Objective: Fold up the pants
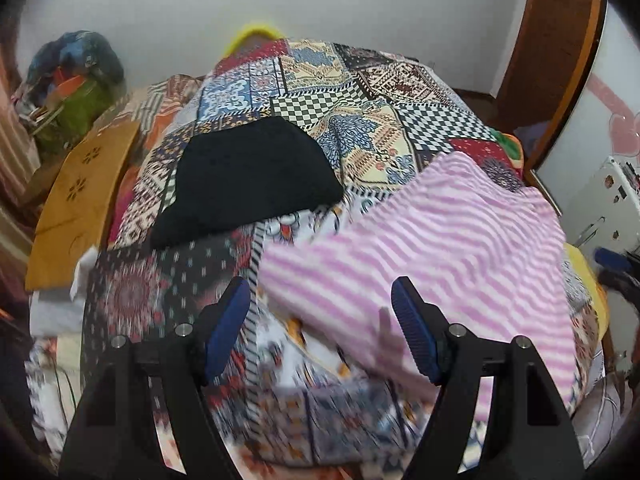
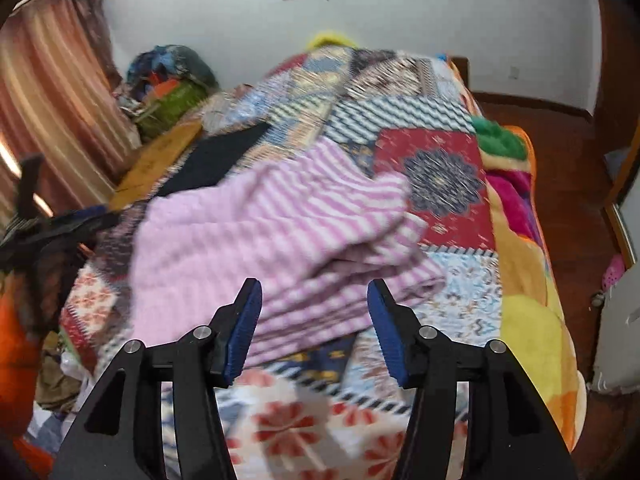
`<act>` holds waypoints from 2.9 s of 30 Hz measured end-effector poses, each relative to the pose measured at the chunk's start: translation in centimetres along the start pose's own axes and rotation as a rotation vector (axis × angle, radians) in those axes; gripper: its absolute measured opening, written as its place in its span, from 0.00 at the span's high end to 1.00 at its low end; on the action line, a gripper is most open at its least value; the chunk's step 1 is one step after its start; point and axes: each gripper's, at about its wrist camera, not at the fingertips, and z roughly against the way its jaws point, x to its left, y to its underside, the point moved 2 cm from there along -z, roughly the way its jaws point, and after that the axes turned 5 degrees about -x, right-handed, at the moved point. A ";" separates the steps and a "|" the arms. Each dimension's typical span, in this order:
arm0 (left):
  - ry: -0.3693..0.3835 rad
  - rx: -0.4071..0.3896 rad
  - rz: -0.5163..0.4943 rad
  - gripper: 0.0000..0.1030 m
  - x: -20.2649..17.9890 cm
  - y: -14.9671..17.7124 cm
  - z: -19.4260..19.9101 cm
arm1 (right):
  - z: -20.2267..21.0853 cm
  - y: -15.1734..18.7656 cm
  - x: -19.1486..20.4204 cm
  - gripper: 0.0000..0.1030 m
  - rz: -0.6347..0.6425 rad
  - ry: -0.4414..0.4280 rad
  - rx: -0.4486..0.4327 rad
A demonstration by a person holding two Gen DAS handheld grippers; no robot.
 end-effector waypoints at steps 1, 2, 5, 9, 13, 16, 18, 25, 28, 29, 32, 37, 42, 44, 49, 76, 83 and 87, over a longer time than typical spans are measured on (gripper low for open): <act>0.016 0.013 -0.009 0.29 0.3 -0.7 -1.1 | 0.2 -0.2 0.9 0.45 0.011 -0.013 -0.005; 0.028 0.026 -0.014 0.29 0.5 -1.1 -1.9 | 0.2 -0.3 2.0 0.43 0.021 -0.027 -0.008; 0.081 0.082 -0.006 0.29 1.1 -1.8 -5.4 | -0.7 -0.3 4.7 0.36 0.037 -0.087 0.012; 0.163 0.171 -0.041 0.29 0.3 -0.4 -9.1 | -3.2 0.2 7.5 0.35 0.054 -0.121 0.061; 0.206 0.161 -0.085 0.29 -0.3 0.9 -8.9 | -6.3 2.2 9.3 0.35 0.124 -0.122 0.158; 0.246 0.175 -0.086 0.29 -0.2 1.9 -7.9 | -6.7 2.8 9.9 0.34 0.220 -0.112 0.156; 0.244 0.173 -0.101 0.29 -0.3 2.8 -7.3 | -6.6 2.9 9.7 0.36 0.249 -0.125 0.171; 0.229 0.174 -0.049 0.33 -2.1 4.6 -5.3 | -5.9 3.3 7.6 0.37 0.299 -0.094 0.177; 0.227 0.165 -0.037 0.33 -3.6 5.3 -3.8 | -5.3 3.4 6.0 0.37 0.276 -0.076 0.174; 0.225 0.163 -0.036 0.33 -4.1 5.5 -3.4 | -5.0 3.4 5.1 0.36 0.263 -0.068 0.173; 0.234 0.163 -0.036 0.33 -6.1 6.0 -2.0 | -4.5 3.6 2.5 0.32 0.217 -0.045 0.177; 0.257 0.141 -0.049 0.33 -9.5 6.9 0.0 | -3.7 3.7 -0.9 0.32 0.172 -0.001 0.179; 0.270 0.130 -0.076 0.33 -12.7 7.7 1.1 | -3.5 3.7 -3.1 0.32 0.181 0.088 0.182; 0.247 0.116 -0.088 0.33 -13.7 7.8 1.3 | -3.6 3.7 -4.0 0.32 0.160 0.107 0.186; 0.258 0.113 -0.046 0.33 -12.5 7.2 1.6 | -2.4 3.7 -4.6 0.32 0.129 0.116 0.167; 0.402 0.249 0.004 0.53 -10.8 -5.8 -13.2 | -5.6 -3.6 -6.8 0.28 -0.025 0.080 -0.001; 0.410 0.248 0.000 0.80 -11.4 -5.0 -14.8 | -8.8 -2.8 -8.2 0.65 -0.081 -0.010 0.044; 0.328 0.200 -0.036 0.97 -10.8 -6.0 -14.4 | -9.0 -2.7 -8.2 0.91 -0.099 -0.058 0.014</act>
